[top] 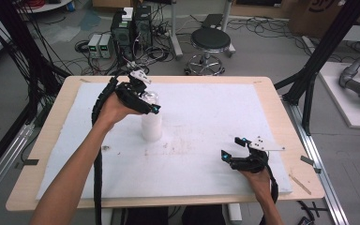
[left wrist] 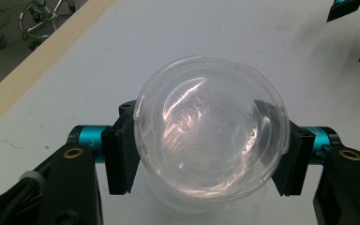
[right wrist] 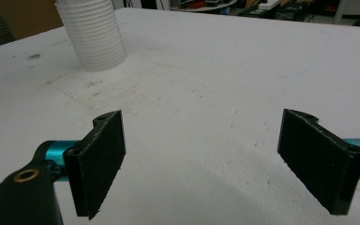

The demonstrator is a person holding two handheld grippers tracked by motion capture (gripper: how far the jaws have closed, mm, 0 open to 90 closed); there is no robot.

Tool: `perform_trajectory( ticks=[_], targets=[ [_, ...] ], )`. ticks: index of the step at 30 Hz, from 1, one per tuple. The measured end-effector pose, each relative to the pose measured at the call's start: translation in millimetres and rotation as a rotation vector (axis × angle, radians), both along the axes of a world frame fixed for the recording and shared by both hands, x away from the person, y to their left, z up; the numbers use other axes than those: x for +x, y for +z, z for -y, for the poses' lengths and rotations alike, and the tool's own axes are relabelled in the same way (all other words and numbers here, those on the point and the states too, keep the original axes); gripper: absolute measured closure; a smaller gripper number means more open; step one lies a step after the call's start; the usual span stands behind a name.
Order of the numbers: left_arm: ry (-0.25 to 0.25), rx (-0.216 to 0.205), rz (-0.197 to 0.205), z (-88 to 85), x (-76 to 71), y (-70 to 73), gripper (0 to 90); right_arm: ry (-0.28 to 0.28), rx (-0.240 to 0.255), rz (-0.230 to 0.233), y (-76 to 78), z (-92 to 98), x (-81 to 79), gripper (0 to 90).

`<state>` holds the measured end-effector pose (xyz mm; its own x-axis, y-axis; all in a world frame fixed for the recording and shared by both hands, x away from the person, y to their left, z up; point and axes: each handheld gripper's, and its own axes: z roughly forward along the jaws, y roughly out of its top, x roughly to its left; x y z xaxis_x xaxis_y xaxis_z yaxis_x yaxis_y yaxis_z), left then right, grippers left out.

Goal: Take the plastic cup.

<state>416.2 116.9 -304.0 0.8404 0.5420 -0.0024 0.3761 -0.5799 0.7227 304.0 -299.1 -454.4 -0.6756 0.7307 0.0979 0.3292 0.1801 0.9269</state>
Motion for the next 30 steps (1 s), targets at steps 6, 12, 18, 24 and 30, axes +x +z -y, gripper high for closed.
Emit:
perform_trajectory(
  ticks=[6,12,18,24,30],
  targets=[
    [-0.001,-0.02,0.02,-3.2,-2.4,28.3,36.7,-0.002,0.004,-0.011,0.1,-0.1,0.0,15.4],
    [0.001,-0.043,0.09,-8.0,-8.4,82.6,38.1,-0.005,0.007,-0.009,0.1,0.4,0.3,15.4],
    [-0.002,-0.053,0.133,-11.7,-16.5,113.4,38.6,-0.002,0.005,-0.011,0.0,0.5,0.5,15.4],
    [-0.019,-0.102,0.147,-17.3,-26.7,108.5,38.6,-0.003,0.01,-0.009,0.0,1.1,0.4,15.4],
    [-0.11,-0.245,0.151,-25.3,-58.1,66.6,39.2,-0.002,0.012,-0.002,0.1,1.1,-0.6,15.4]
  ],
)
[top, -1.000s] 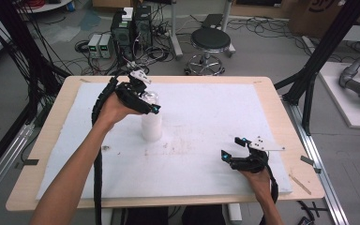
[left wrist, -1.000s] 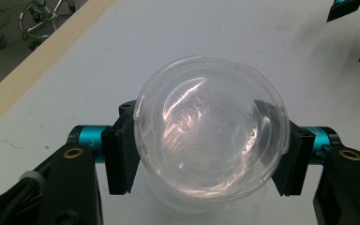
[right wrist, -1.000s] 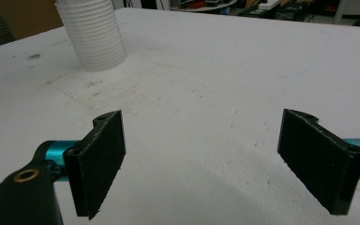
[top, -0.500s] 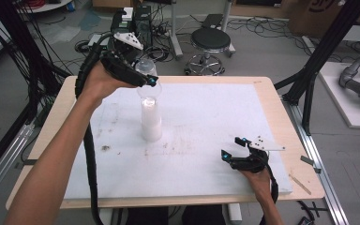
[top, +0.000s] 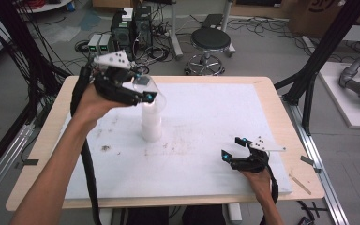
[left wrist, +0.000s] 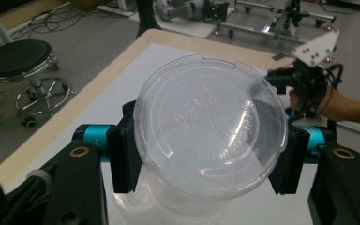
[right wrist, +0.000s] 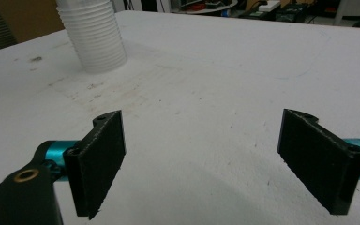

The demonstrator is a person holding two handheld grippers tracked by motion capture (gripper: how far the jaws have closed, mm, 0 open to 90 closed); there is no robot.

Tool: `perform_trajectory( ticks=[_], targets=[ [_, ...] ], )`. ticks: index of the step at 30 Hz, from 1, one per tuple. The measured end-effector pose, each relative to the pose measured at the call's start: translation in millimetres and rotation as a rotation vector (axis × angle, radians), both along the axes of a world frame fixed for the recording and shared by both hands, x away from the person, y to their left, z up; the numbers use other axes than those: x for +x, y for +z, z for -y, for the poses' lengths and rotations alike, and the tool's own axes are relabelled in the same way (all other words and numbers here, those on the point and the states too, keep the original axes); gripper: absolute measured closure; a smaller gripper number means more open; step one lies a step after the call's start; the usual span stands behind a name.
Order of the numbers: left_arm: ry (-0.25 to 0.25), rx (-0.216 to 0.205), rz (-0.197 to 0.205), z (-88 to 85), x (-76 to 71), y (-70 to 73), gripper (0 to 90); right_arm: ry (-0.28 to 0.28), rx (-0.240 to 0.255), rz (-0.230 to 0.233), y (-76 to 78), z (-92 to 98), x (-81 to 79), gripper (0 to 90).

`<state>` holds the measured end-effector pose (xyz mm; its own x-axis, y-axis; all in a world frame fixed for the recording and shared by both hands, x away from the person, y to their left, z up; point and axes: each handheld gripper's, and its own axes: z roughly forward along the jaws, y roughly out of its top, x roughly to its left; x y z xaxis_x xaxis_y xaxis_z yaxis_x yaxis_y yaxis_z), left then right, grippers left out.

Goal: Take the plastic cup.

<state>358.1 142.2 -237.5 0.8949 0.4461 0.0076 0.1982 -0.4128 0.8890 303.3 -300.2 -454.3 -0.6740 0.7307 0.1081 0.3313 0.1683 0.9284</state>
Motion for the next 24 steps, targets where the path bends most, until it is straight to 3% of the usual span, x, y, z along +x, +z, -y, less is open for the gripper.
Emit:
perform_trajectory(
  ticks=[1,4,5,8,9,16,19,24],
  targets=[
    [-0.019,-0.009,0.006,-0.3,-8.8,-11.6,39.2,0.001,-0.005,-0.001,0.0,-0.5,0.3,15.4],
    [-0.033,-0.033,0.01,-0.5,-16.7,-21.0,39.2,0.001,-0.001,0.001,-0.1,-0.6,0.3,15.4],
    [-0.05,-0.06,0.009,0.3,-23.5,-29.7,39.2,-0.001,0.0,0.004,-0.1,-0.4,0.2,15.4],
    [-0.066,-0.084,0.009,1.7,-29.4,-38.2,39.2,-0.001,-0.001,0.006,-0.1,-0.3,0.2,15.4],
    [-0.084,-0.107,0.004,3.6,-33.8,-46.9,39.2,-0.003,-0.003,0.004,-0.1,-0.7,0.1,15.4],
    [-0.13,-0.161,0.001,11.6,-42.1,-75.1,39.2,-0.005,-0.001,-0.005,-0.1,-0.6,0.5,15.4],
    [-0.157,-0.207,0.004,13.3,-45.2,-91.0,39.2,-0.004,-0.01,-0.01,-0.1,-1.1,1.6,15.4],
    [-0.184,-0.235,0.0,16.5,-48.4,-106.4,39.2,-0.002,-0.013,-0.014,-0.1,-1.6,2.0,15.4]
  ],
)
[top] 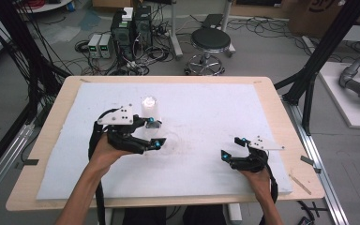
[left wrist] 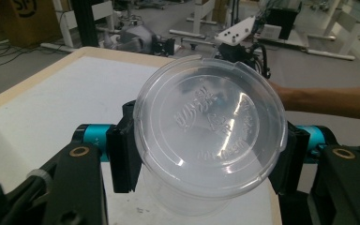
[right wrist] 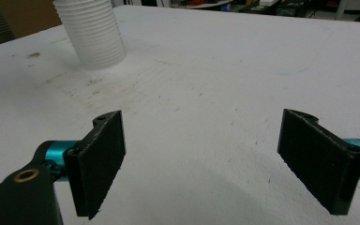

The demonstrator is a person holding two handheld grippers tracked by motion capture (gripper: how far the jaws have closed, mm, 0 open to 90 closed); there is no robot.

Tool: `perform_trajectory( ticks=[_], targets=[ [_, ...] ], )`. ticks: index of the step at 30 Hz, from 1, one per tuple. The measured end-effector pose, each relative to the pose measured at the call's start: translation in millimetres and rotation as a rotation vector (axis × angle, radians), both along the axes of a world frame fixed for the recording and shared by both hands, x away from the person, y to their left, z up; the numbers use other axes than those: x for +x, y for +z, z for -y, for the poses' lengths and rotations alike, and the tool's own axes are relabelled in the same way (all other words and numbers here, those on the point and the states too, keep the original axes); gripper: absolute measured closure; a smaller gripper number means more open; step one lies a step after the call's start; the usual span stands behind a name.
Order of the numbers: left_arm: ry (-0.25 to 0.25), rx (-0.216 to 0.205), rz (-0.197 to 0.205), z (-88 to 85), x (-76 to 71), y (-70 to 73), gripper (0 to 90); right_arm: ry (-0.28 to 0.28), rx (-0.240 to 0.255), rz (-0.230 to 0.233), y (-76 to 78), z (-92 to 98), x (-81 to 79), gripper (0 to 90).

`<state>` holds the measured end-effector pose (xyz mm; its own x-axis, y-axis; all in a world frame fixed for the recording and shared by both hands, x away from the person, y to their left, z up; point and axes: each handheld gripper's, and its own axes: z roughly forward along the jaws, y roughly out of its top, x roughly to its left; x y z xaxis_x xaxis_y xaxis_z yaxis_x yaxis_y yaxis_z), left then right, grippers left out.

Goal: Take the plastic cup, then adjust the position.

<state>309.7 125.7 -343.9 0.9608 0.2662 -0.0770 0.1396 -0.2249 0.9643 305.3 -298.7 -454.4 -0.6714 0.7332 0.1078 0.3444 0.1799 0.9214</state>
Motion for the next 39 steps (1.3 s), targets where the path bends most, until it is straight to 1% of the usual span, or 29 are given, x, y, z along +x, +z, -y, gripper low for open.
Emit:
perform_trajectory(
  ticks=[1,2,3,4,5,6,7,8,9,10,11,13,14,15,16,17,18,19,22,23,26,28,32,36,38,39],
  targets=[
    [-0.016,-0.008,-0.002,3.2,-1.9,-7.7,39.2,0.004,0.002,-0.004,0.0,0.0,0.2,15.4],
    [-0.016,-0.008,-0.002,3.2,-1.9,-7.7,39.2,0.004,0.002,-0.004,0.0,0.0,0.2,15.4],
    [-0.036,-0.013,0.0,6.3,-3.0,-14.6,39.2,0.005,0.001,-0.009,0.1,-0.2,-0.2,15.4],
    [-0.036,-0.013,0.0,6.3,-3.0,-14.6,39.2,0.003,-0.001,-0.006,0.1,-0.2,-0.2,15.4],
    [-0.047,-0.018,0.0,8.6,-3.3,-20.9,39.2,0.003,-0.002,-0.001,0.1,-0.3,-0.4,15.4],
    [-0.047,-0.018,0.0,8.6,-3.3,-20.9,39.2,0.003,-0.002,-0.001,0.1,-0.3,-0.4,15.4],
    [-0.055,-0.023,-0.008,10.5,-3.2,-26.6,39.2,0.006,-0.005,0.007,0.1,-0.5,-0.7,15.4],
    [-0.055,-0.023,-0.008,10.5,-3.2,-26.6,39.2,0.006,-0.005,0.007,0.1,-0.5,-0.7,15.4],
    [-0.068,-0.029,-0.007,12.2,-3.0,-31.8,39.2,0.01,-0.003,0.003,0.1,-0.7,-1.2,15.4],
    [-0.068,-0.029,-0.007,12.2,-3.0,-31.8,39.2,0.01,-0.003,0.003,0.1,-0.7,-1.2,15.4],
    [-0.079,-0.031,-0.01,13.5,-3.2,-36.2,39.2,0.015,-0.005,0.01,0.2,-0.4,-1.6,15.4],
    [-0.081,-0.046,-0.005,14.1,-3.5,-40.3,39.2,0.019,-0.014,0.009,0.1,-1.3,-1.1,15.4],
    [-0.081,-0.046,-0.005,14.1,-3.5,-40.3,39.2,0.019,-0.014,0.009,0.1,-1.3,-1.1,15.4],
    [-0.075,-0.061,-0.011,14.5,-2.5,-43.7,39.3,0.025,-0.028,0.007,0.2,-2.7,-1.0,15.4],
    [-0.075,-0.061,-0.011,14.5,-2.5,-43.7,39.3,0.025,-0.028,0.007,0.2,-2.7,-1.0,15.4],
    [-0.069,-0.047,-0.012,15.0,-2.0,-43.7,39.3,0.033,-0.033,0.013,0.1,-2.8,-0.5,15.4],
    [-0.069,-0.047,-0.012,15.0,-2.0,-43.7,39.3,0.033,-0.033,0.013,0.1,-2.8,-0.5,15.4],
    [-0.075,-0.056,-0.014,14.5,-1.5,-43.4,39.3,0.035,-0.023,0.006,0.3,-2.2,-0.8,15.4],
    [-0.073,-0.058,-0.013,14.1,-1.7,-43.2,39.3,0.034,-0.019,0.007,0.1,-1.4,-0.2,15.4],
    [-0.071,-0.054,-0.014,13.4,-1.8,-43.4,39.3,0.037,-0.008,-0.005,0.2,-0.6,0.1,15.4],
    [-0.072,-0.053,-0.014,12.3,-1.7,-43.6,39.3,0.035,-0.007,-0.006,0.2,-0.4,0.7,15.4],
    [-0.07,-0.056,-0.013,11.0,-1.9,-43.5,39.4,0.028,-0.009,-0.02,0.3,-1.2,1.1,15.4],
    [-0.063,-0.059,-0.011,8.5,-2.4,-43.0,39.4,0.027,-0.011,-0.02,0.4,-1.0,1.8,15.4],
    [-0.058,-0.06,-0.008,7.6,-2.4,-43.3,39.4,0.039,0.016,-0.009,1.3,1.4,2.0,15.3],
    [-0.063,-0.065,-0.003,7.4,-2.2,-43.2,39.4,0.047,0.017,-0.002,3.0,1.4,1.4,15.3],
    [-0.066,-0.074,0.0,7.1,-2.2,-43.1,39.4,0.072,0.016,0.011,7.7,0.8,0.8,15.3]
  ],
)
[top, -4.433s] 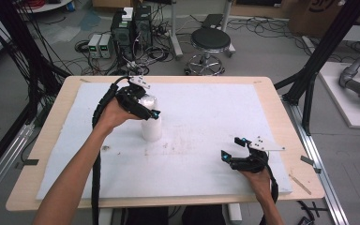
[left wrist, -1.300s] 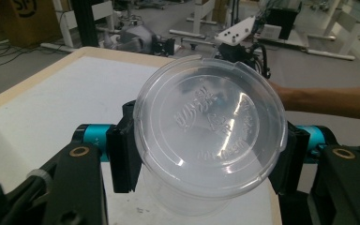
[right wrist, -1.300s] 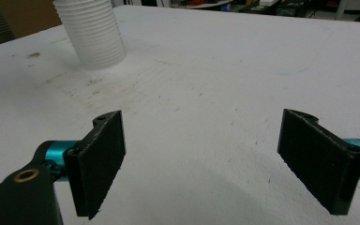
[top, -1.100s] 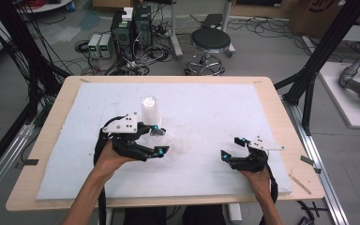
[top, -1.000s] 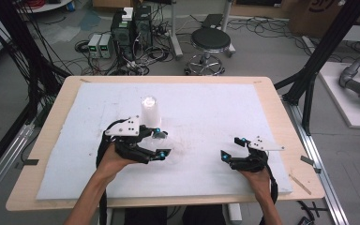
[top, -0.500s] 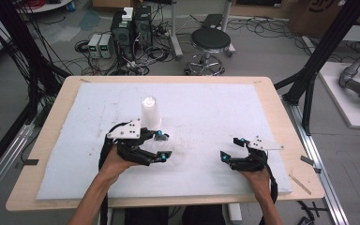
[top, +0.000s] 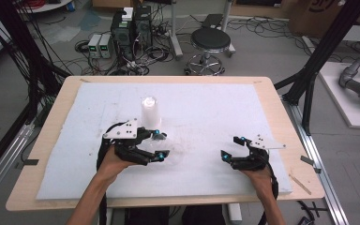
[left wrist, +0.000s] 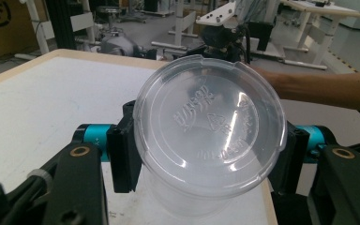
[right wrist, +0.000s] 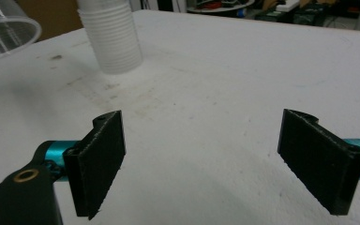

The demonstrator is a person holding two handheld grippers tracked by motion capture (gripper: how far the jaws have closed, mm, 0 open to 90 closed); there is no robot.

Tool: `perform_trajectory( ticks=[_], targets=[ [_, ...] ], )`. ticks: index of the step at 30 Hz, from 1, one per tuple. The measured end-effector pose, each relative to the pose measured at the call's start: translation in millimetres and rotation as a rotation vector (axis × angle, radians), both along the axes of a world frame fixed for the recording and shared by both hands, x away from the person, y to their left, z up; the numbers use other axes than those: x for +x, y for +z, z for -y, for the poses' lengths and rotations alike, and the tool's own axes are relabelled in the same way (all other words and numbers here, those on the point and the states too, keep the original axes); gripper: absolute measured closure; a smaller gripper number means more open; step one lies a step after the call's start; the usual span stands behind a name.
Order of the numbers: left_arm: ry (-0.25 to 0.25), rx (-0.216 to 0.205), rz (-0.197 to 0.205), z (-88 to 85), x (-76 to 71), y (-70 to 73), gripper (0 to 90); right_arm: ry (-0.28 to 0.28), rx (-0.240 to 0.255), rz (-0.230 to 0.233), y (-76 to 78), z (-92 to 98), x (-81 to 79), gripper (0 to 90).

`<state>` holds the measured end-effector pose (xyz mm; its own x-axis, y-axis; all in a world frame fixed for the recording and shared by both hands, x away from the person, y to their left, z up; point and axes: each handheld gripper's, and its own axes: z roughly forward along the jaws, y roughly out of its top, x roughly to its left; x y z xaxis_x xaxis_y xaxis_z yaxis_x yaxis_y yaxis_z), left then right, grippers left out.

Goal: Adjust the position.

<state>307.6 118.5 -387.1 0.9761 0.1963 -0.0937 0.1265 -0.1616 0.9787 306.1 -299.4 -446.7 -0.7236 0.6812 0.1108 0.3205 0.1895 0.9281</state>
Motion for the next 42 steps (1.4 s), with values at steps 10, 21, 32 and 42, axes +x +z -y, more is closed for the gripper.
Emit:
perform_trajectory(
  ticks=[10,21,32,42],
  targets=[
    [-0.023,-0.065,-0.003,-3.4,1.2,0.5,39.6,0.215,0.051,0.059,40.9,-16.2,-1.2,15.4],
    [-0.047,-0.106,-0.005,0.5,1.5,-1.3,39.8,0.447,0.057,0.096,69.6,-51.3,0.0,15.3],
    [-0.073,-0.107,-0.006,12.9,1.6,-3.9,40.1,0.691,0.085,0.072,75.1,-101.7,13.1,15.4],
    [-0.073,-0.112,0.0,12.2,2.1,-2.8,40.3,0.748,0.048,0.06,70.4,-131.3,20.4,15.4]
  ],
)
